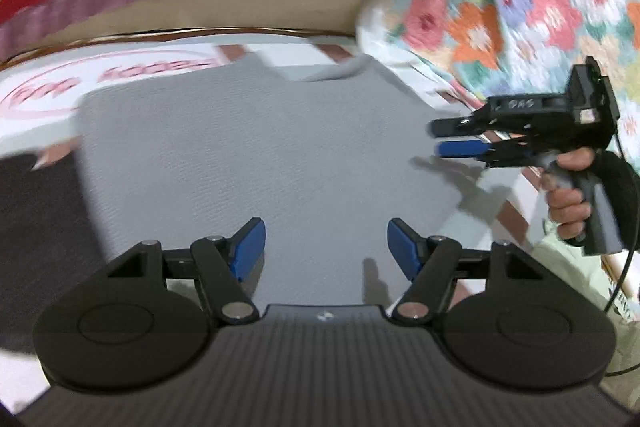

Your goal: Fold clothes

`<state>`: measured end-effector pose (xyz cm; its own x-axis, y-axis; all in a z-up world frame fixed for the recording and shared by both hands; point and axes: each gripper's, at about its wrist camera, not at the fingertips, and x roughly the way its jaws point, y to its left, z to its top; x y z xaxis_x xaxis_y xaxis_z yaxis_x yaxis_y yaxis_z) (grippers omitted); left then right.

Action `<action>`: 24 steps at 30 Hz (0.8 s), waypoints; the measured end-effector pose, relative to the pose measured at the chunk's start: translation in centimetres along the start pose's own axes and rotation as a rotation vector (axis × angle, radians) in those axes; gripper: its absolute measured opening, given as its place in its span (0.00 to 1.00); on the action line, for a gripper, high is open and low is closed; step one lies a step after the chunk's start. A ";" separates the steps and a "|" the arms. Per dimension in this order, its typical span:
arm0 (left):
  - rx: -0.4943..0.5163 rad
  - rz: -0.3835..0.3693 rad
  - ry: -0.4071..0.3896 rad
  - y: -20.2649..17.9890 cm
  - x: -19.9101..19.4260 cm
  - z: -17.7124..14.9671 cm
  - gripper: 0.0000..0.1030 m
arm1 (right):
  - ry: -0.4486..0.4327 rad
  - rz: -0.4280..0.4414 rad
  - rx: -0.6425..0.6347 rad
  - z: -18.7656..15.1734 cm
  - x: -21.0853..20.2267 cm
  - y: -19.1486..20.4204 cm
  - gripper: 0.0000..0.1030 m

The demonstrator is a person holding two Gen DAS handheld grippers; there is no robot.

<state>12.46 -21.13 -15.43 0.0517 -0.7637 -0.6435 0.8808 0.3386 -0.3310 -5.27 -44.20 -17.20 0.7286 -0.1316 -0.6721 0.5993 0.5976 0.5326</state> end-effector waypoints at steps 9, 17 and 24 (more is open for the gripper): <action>-0.045 -0.035 0.082 -3.0 5.5 -0.6 0.55 | -0.045 -0.022 0.414 -1.0 -4.0 -9.0 0.50; -0.088 -0.039 0.044 -2.2 5.5 -1.0 0.55 | -0.249 0.035 0.472 -0.2 -0.1 -10.5 0.59; -0.105 -0.023 0.040 -2.2 5.6 -1.0 0.55 | -0.321 -0.067 0.289 0.6 0.4 -7.9 0.12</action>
<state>10.35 -25.65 -19.00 0.0115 -0.7496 -0.6618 0.8274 0.3788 -0.4147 -9.49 -49.44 -21.39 0.7239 -0.4287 -0.5406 0.6836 0.3398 0.6460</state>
